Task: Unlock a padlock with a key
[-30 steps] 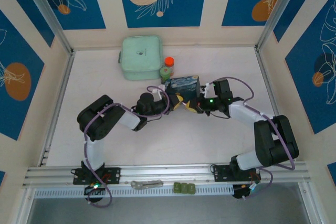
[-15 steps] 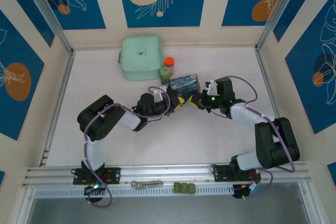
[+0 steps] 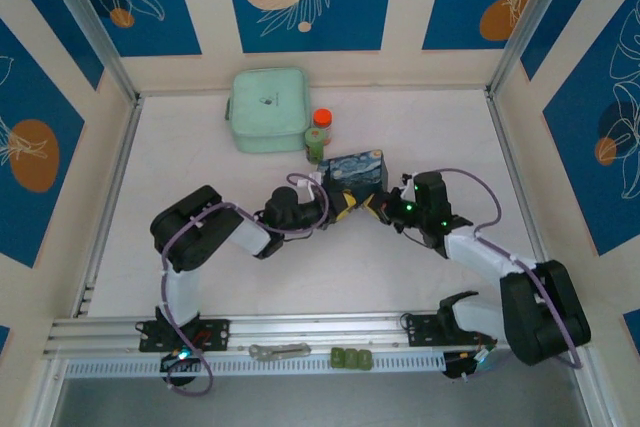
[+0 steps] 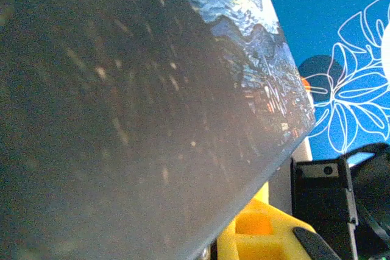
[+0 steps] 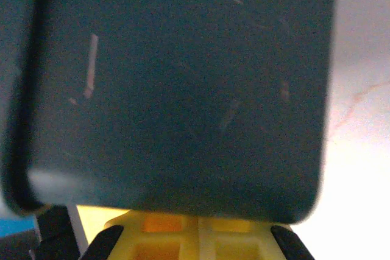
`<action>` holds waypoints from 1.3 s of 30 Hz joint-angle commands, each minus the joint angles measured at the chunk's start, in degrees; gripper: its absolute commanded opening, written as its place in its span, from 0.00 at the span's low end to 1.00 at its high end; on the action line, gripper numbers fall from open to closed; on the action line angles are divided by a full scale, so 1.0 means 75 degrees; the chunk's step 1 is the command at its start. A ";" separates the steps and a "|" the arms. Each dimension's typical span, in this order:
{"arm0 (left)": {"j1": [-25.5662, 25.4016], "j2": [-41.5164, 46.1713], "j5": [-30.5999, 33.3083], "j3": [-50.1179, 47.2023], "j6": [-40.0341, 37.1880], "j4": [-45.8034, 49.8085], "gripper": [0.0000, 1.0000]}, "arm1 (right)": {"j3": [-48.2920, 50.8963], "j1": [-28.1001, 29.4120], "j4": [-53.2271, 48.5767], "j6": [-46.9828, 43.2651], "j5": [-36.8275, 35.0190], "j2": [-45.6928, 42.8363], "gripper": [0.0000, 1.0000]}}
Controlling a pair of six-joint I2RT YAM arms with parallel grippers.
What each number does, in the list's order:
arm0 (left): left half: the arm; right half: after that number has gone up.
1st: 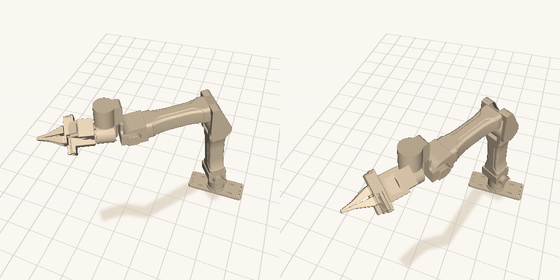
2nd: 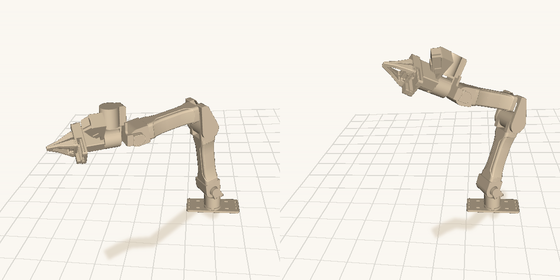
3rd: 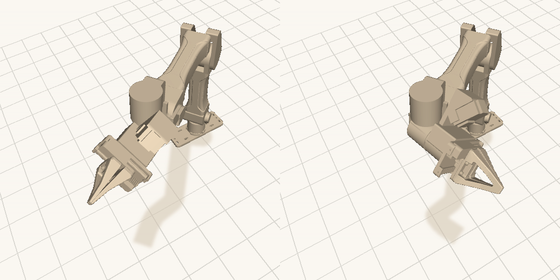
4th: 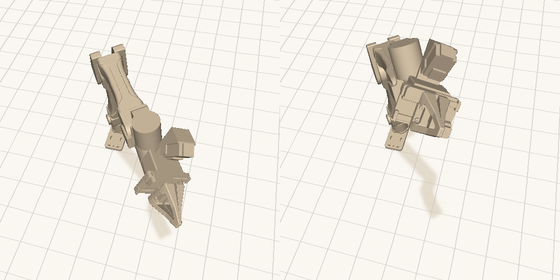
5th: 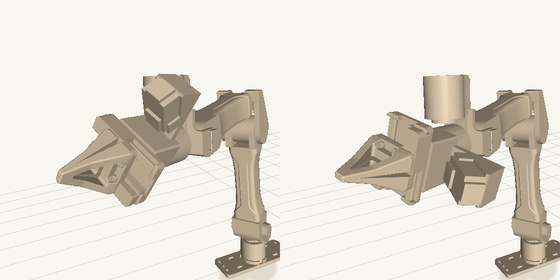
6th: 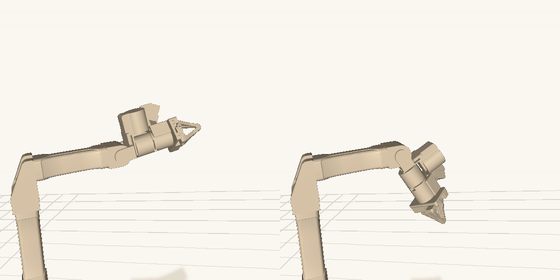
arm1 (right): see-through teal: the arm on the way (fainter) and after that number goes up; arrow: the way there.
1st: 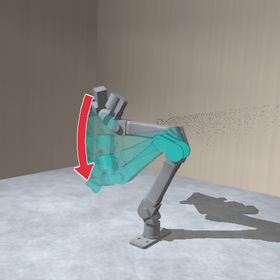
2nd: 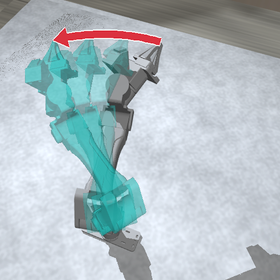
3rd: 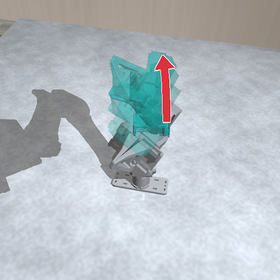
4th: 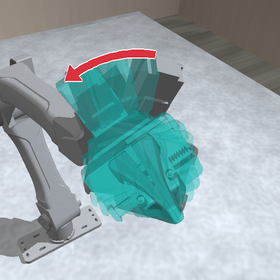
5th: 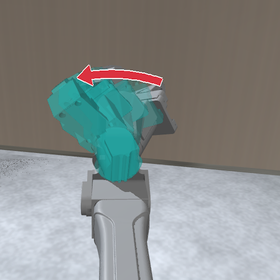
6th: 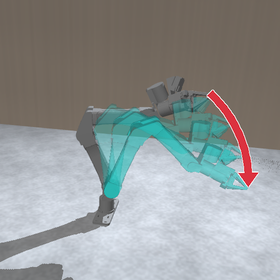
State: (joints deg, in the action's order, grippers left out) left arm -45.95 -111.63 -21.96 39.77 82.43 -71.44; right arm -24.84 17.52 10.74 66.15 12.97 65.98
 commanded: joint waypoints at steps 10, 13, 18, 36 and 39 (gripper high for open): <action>-0.0259 -0.0249 0.1245 0.0278 0.0048 -0.1233 0.00 | 0.0520 0.0125 -0.0409 0.0787 -0.1694 -0.1215 0.00; -0.0294 -0.0267 0.1365 0.0264 0.0082 -0.1233 0.00 | 0.0429 0.0213 -0.0337 0.0863 -0.1741 -0.1287 0.00; -0.0354 -0.0360 0.1509 0.0388 0.0173 -0.1233 0.00 | 0.0554 0.0591 0.0083 0.1159 -0.2091 -0.1356 0.00; -0.0520 -0.0327 0.1744 0.0451 0.0242 -0.1232 0.00 | 0.0765 0.1472 0.1532 0.1127 -0.3503 -0.1026 0.00; -0.0533 -0.0339 0.1745 0.0466 0.0246 -0.1227 0.00 | 0.0865 0.1508 0.1700 0.1164 -0.3629 -0.1051 0.00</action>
State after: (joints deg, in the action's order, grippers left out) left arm -48.99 -114.50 -9.74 42.04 83.77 -75.88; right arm -19.62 28.25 20.29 75.05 -11.31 59.05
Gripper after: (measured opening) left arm 0.134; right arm 0.057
